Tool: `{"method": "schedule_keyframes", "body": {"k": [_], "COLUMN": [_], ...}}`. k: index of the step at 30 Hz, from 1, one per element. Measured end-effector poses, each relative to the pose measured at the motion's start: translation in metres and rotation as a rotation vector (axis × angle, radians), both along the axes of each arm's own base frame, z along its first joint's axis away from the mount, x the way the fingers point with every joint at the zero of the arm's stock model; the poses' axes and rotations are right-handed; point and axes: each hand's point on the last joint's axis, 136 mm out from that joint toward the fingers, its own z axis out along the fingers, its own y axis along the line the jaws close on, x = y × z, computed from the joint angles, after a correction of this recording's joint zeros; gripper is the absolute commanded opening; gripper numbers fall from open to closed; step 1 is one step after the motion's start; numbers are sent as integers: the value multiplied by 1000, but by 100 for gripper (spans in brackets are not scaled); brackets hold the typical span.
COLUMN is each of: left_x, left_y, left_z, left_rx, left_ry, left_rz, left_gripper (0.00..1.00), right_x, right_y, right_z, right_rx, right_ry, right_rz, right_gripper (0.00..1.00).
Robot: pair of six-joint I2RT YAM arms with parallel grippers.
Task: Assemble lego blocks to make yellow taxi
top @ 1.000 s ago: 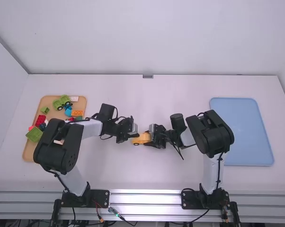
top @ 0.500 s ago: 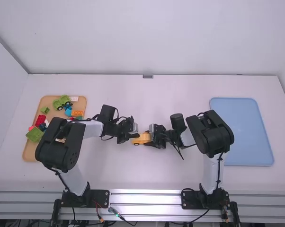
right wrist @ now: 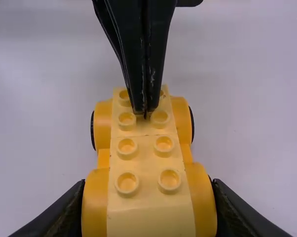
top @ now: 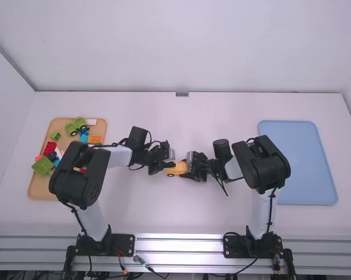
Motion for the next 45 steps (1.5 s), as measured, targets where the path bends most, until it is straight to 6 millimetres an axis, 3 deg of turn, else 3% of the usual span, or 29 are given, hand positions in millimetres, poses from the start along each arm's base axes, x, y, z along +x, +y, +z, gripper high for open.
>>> {"method": "schedule_keyframes", "body": {"k": [7,13,16,19,20,21,24,26,27,33,38,45], "left_x": [3,-15,-17,6,15,29,47,53,59,79,81,81], "left_y": [-2,13,19,28,31,38,52,60,71,109,125,128], "left_z": [3,7,18,52,64,83,109,116,118,109,103,101], "left_rx": [12,136,162,144,135,119,97,91,94,135,151,158], "left_ry": [68,202,218,115,82,33,-12,-6,18,124,173,190], "left_rz": [-5,-31,-34,7,29,73,152,199,263,508,594,621], "left_gripper": [2,2,2,25,87,99,99,99,99,99,99,99], "right_x": [3,-8,-9,-8,-8,-8,-8,-8,-8,-6,0,-2], "right_y": [-2,9,10,9,9,9,9,9,9,7,5,3], "right_z": [0,0,0,0,0,0,0,0,0,-4,-8,-9], "right_rx": [-3,-3,-2,-1,-2,-1,-2,-1,-2,-22,-50,-66], "right_ry": [-2,-2,1,3,3,3,2,4,4,12,25,58], "right_rz": [-12,31,35,32,30,31,30,30,29,8,-32,-42], "right_gripper": [50,51,50,51,51,52,55,56,62,89,96,99]}}
